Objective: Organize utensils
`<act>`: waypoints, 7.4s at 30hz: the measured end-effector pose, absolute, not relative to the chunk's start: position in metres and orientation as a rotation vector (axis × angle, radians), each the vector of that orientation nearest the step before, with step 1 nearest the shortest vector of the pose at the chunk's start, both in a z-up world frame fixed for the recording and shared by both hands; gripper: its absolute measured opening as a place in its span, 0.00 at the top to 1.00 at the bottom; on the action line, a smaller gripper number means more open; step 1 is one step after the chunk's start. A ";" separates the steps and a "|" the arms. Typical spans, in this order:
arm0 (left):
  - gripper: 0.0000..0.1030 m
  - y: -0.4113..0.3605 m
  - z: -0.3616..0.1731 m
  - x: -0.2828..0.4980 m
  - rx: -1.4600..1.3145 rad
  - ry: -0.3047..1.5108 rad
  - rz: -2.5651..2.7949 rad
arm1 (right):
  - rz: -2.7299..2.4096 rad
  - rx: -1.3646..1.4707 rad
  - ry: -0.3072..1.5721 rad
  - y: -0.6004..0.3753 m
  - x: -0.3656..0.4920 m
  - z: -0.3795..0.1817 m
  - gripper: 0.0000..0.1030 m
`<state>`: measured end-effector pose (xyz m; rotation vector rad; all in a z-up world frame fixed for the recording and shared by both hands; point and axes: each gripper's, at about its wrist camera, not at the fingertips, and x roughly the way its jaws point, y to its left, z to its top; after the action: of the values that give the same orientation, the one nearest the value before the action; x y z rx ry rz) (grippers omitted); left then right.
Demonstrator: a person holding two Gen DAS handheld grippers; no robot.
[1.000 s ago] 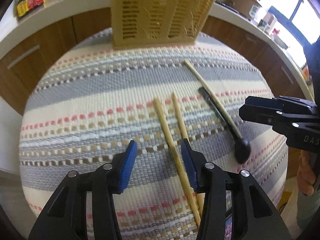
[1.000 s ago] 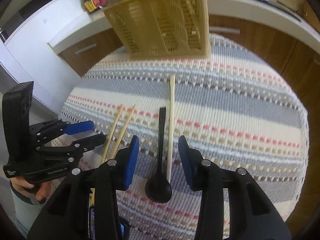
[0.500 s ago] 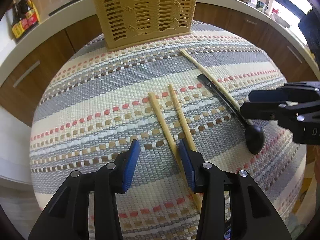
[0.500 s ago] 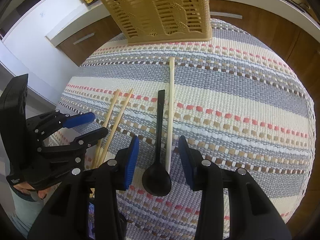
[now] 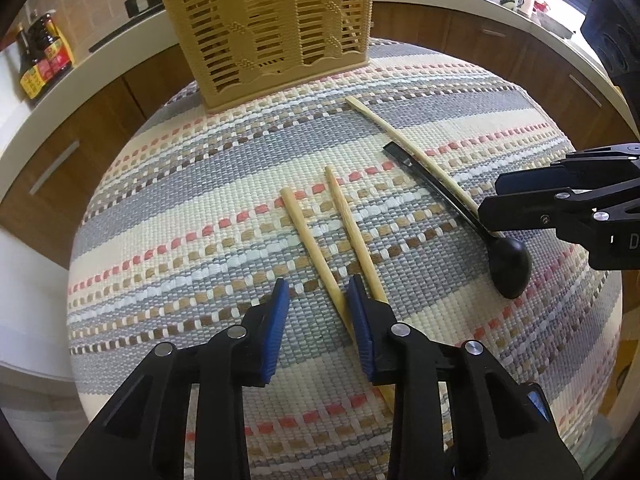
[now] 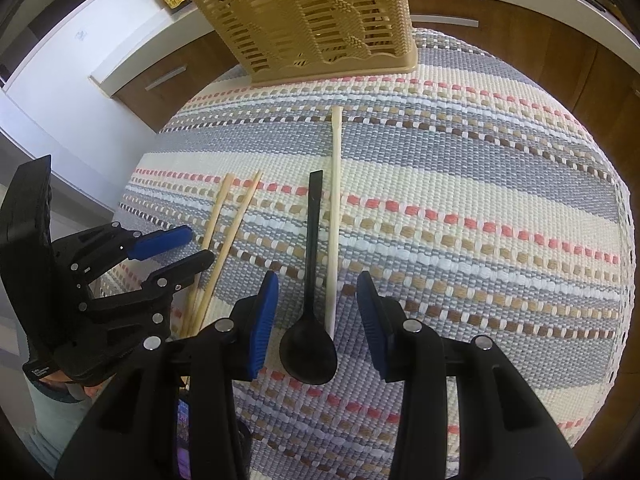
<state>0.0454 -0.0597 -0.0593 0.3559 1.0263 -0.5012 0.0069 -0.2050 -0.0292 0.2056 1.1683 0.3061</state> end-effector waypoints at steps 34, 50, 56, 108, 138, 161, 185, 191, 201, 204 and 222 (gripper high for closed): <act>0.96 -0.015 -0.052 0.053 0.281 1.029 -0.408 | 0.308 0.018 1.235 -0.146 0.030 -0.048 0.90; 0.95 -0.016 -0.052 0.053 0.275 1.023 -0.429 | 0.383 0.040 1.220 -0.172 0.020 -0.028 0.94; 0.83 -0.017 -0.050 0.051 0.278 1.048 -0.467 | 0.382 0.025 1.237 -0.178 0.017 -0.028 0.85; 0.96 0.013 -0.035 0.062 0.054 1.055 -0.519 | 0.342 -0.093 1.333 -0.137 0.052 -0.037 0.95; 0.96 -0.039 0.154 0.189 -0.361 0.272 -0.561 | 0.151 0.111 0.353 -0.248 0.138 0.144 0.95; 0.95 -0.068 0.100 0.206 -0.294 0.188 -0.451 | 0.134 0.156 0.297 -0.246 0.146 0.089 0.94; 0.59 -0.005 0.118 0.093 -0.189 0.462 -0.556 | 0.189 0.156 0.670 -0.243 0.053 0.089 0.71; 0.61 -0.006 0.048 0.090 -0.127 0.895 -0.597 | 0.270 0.106 1.074 -0.214 0.059 0.022 0.71; 0.61 -0.040 -0.037 0.056 0.083 1.165 -0.645 | 0.269 0.077 1.280 -0.185 0.064 -0.042 0.71; 0.64 -0.051 -0.048 0.045 0.200 1.204 -0.634 | 0.255 0.041 1.280 -0.178 0.065 -0.047 0.77; 0.96 -0.060 -0.050 0.039 0.350 1.159 -0.532 | 0.232 -0.121 1.241 -0.155 0.057 -0.049 0.96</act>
<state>0.0393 -0.0601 -0.0498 0.3498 1.1585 -0.5317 0.0567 -0.1552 -0.0489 -0.1211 1.2409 0.2317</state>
